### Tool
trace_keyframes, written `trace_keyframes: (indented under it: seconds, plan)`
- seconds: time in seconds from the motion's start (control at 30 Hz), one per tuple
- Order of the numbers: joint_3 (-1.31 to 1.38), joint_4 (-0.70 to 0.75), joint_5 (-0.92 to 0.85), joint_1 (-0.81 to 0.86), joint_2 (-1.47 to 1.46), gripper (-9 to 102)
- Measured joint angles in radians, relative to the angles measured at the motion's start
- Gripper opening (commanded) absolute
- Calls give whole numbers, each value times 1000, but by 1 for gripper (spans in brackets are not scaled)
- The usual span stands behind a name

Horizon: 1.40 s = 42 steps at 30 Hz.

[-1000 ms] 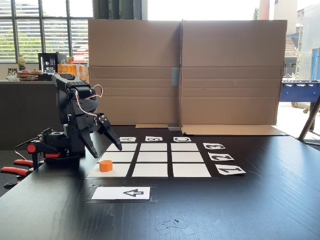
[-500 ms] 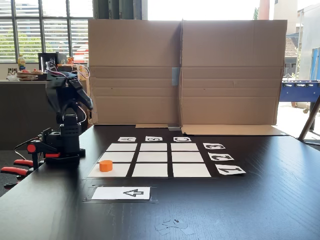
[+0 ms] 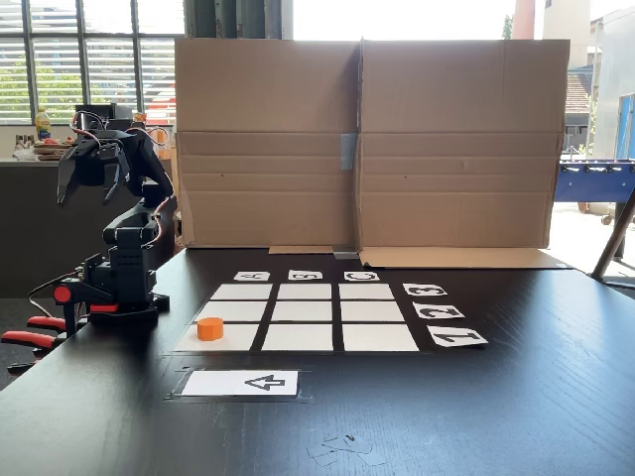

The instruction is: Pick up the round, orange token and place it in the grid on square A1.

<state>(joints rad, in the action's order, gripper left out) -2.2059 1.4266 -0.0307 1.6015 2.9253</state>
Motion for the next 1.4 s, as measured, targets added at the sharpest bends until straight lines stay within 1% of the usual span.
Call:
trace_keyframes:
  seconds: [0.13, 0.4, 0.73, 0.97, 1.13, 1.4]
  plan:
    - [-94, 52, 0, 26, 75, 12]
    - [-342, 60, 0, 41, 190, 10]
    - [-600, -94, 0, 60, 259, 7]
    - [-726, -202, 2, 87, 311, 5]
    - [-827, -247, 2, 106, 348, 4]
    - [-847, -264, 5, 114, 360, 0]
